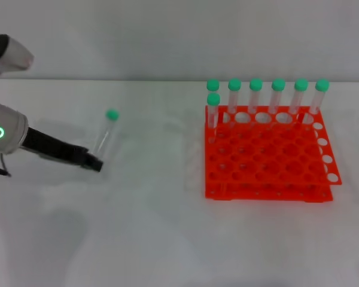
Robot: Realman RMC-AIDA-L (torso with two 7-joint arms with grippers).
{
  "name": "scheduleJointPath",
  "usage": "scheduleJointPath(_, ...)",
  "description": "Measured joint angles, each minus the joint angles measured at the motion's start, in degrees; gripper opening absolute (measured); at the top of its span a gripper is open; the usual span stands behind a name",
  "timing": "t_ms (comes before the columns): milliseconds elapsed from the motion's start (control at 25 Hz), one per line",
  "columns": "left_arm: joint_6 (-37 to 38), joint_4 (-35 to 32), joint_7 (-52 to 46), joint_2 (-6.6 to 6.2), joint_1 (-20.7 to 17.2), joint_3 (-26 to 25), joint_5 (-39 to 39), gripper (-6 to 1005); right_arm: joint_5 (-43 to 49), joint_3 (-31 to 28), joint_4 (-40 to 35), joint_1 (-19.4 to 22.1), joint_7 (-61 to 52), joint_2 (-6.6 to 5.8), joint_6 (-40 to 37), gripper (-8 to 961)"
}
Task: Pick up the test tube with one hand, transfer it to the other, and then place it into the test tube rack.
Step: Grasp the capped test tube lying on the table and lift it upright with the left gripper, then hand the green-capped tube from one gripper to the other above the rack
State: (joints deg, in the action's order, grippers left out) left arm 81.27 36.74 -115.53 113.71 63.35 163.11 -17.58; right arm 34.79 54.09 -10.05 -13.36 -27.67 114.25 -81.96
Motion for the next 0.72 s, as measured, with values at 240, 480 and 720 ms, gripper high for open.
scheduleJointPath(240, 7.2, 0.0, 20.5, 0.08, -6.8, 0.0, 17.4, 212, 9.4, 4.1, -5.3, 0.5, -12.6, -3.11, -4.0, 880)
scheduleJointPath(480, 14.0, 0.1, 37.9, 2.06, -11.6, 0.0, 26.5, 222, 22.0, 4.4, -13.8, -0.3, -26.8, -4.47, -7.6, 880)
scheduleJointPath(720, 15.5, 0.2, 50.7, 4.54, -14.8, 0.0, 32.4, 231, 31.9, 4.4, -17.3, -5.3, -35.4, -4.35, -12.2, 879)
